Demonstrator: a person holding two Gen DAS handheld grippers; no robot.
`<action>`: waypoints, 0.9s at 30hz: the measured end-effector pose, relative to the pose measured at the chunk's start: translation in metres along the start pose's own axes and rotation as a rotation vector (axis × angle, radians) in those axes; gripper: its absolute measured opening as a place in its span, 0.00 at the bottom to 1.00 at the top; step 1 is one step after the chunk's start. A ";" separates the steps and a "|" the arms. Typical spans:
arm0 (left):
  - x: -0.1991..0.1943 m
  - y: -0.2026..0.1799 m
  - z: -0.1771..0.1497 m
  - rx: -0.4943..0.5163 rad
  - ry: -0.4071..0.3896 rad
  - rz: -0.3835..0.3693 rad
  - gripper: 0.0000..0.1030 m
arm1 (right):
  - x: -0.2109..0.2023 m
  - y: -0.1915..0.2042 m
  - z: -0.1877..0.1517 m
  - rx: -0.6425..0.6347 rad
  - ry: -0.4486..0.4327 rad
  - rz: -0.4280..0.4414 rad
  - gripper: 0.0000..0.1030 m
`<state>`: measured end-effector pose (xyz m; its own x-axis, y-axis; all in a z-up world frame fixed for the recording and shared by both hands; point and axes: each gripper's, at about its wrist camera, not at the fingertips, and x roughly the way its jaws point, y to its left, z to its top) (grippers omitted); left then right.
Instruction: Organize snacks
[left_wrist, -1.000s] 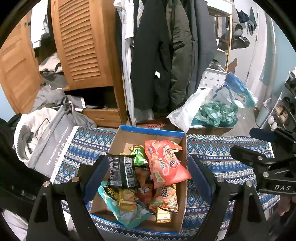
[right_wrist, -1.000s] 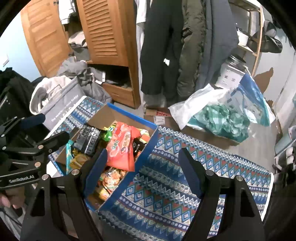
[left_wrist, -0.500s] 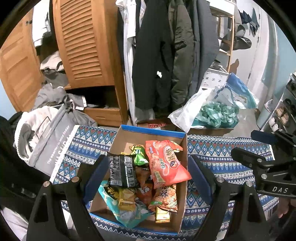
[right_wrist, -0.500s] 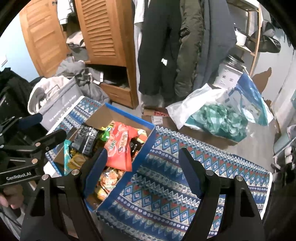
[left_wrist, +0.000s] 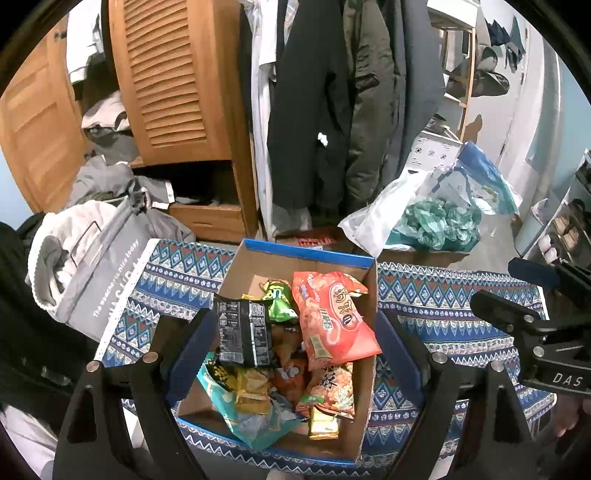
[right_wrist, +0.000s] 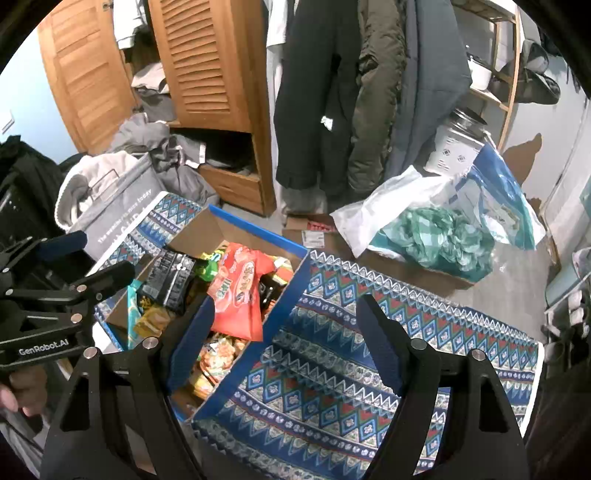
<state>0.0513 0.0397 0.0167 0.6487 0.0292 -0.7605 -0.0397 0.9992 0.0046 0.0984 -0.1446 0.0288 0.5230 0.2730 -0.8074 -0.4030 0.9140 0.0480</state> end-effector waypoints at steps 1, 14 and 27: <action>0.000 0.000 0.000 0.002 0.000 0.001 0.86 | 0.000 0.000 0.000 0.000 -0.001 0.000 0.76; 0.004 -0.004 0.000 0.016 0.030 0.042 0.86 | 0.000 -0.004 -0.001 0.003 0.001 -0.003 0.76; 0.006 -0.010 -0.002 0.038 0.049 0.040 0.86 | 0.000 -0.008 -0.002 0.008 0.004 -0.004 0.76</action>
<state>0.0539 0.0295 0.0108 0.6089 0.0690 -0.7903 -0.0352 0.9976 0.0600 0.1003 -0.1519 0.0270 0.5212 0.2682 -0.8102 -0.3946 0.9175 0.0498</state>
